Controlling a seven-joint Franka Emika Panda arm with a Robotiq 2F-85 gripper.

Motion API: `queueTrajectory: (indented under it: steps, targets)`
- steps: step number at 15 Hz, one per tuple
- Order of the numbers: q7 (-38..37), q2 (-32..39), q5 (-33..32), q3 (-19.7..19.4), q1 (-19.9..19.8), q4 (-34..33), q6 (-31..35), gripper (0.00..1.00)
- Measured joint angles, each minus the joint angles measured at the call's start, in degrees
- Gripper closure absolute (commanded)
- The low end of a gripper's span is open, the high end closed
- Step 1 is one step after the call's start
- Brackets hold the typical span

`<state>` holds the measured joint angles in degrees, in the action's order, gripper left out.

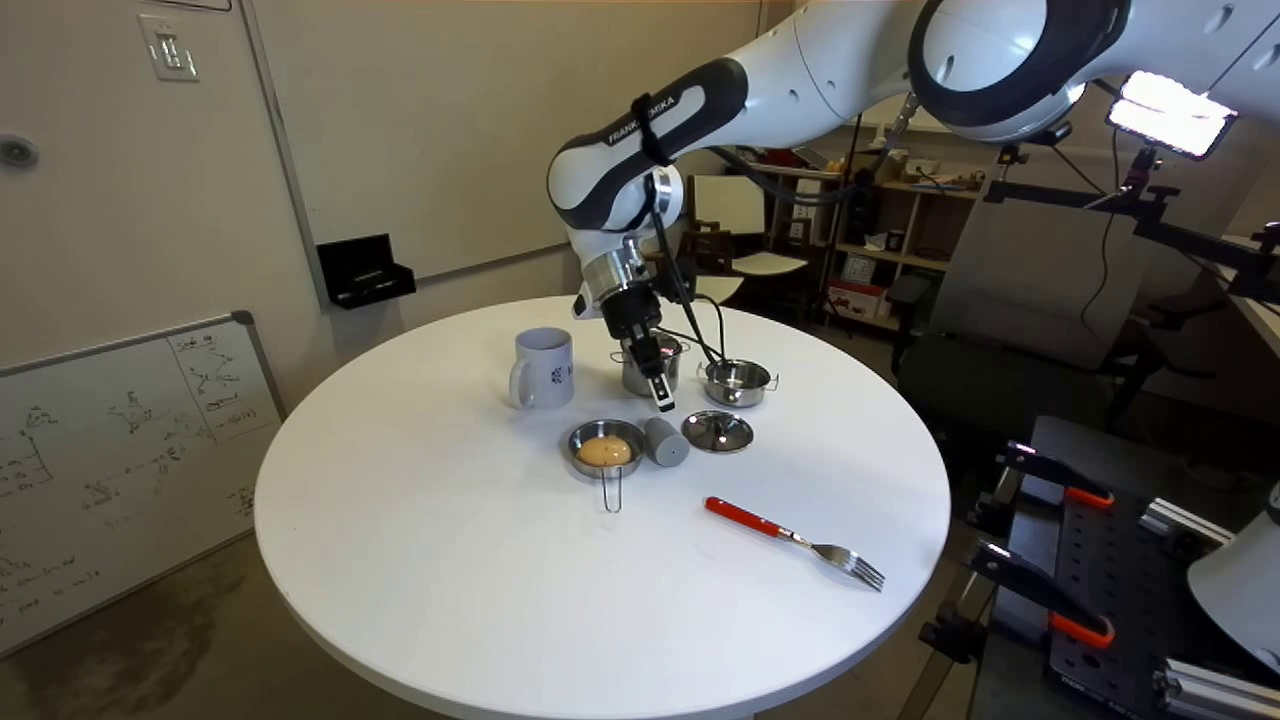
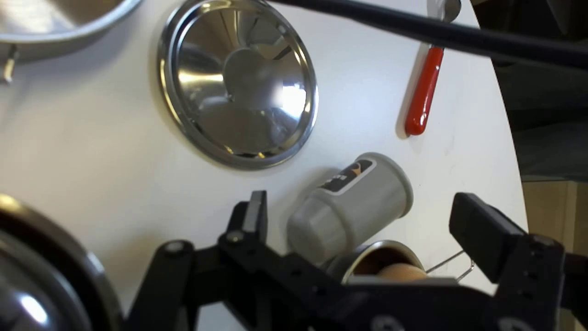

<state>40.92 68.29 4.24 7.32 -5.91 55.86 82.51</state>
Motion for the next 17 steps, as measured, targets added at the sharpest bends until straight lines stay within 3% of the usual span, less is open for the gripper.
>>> queueTrajectory:
  steps: [9, 17]
  targets:
    - [-1.38, -4.97, -0.05, -0.19, 0.17, -0.49, 0.65, 0.00]
    - [-3.49, -9.72, -2.71, -2.39, 1.28, 1.29, 17.44, 0.00]
